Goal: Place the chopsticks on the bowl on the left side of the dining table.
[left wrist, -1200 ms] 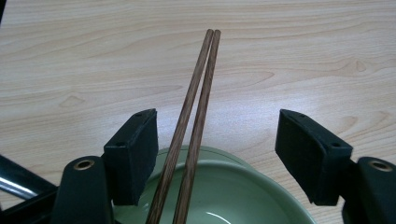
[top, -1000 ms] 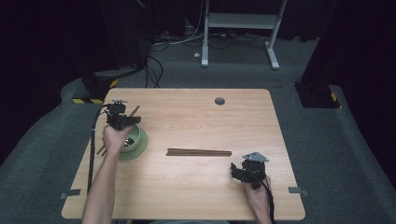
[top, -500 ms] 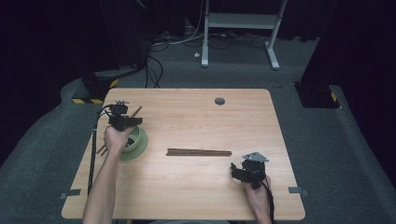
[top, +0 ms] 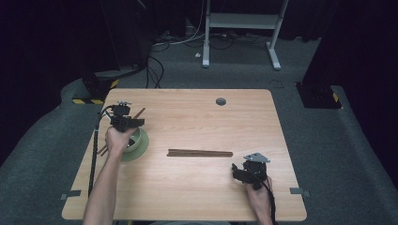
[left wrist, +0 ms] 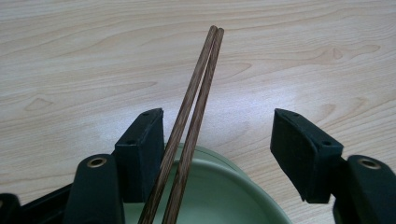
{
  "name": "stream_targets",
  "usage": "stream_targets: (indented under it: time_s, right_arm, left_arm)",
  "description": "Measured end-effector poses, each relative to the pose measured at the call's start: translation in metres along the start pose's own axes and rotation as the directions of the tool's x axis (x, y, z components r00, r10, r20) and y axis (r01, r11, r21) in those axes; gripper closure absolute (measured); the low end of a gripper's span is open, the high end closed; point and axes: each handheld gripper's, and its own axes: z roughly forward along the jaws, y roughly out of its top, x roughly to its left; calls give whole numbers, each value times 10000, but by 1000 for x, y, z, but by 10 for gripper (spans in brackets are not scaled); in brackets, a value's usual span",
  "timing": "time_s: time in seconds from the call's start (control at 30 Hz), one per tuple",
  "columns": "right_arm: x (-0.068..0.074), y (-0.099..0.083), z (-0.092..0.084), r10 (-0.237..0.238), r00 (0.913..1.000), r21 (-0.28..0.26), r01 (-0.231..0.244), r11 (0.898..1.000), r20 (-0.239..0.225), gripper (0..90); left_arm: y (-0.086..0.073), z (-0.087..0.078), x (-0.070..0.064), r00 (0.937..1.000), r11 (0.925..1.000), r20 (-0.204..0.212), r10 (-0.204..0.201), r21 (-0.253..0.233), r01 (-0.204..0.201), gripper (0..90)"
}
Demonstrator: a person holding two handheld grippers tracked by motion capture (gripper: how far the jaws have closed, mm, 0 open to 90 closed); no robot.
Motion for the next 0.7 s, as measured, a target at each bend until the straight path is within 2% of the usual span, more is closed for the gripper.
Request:
stream_targets:
  time_s: [0.7]
  right_arm:
    - [0,0,0,11,10000,3,-11,10000,0,227]
  left_arm:
    - [-1,-2,-12,9980,9983,252,586,26,-587,363]
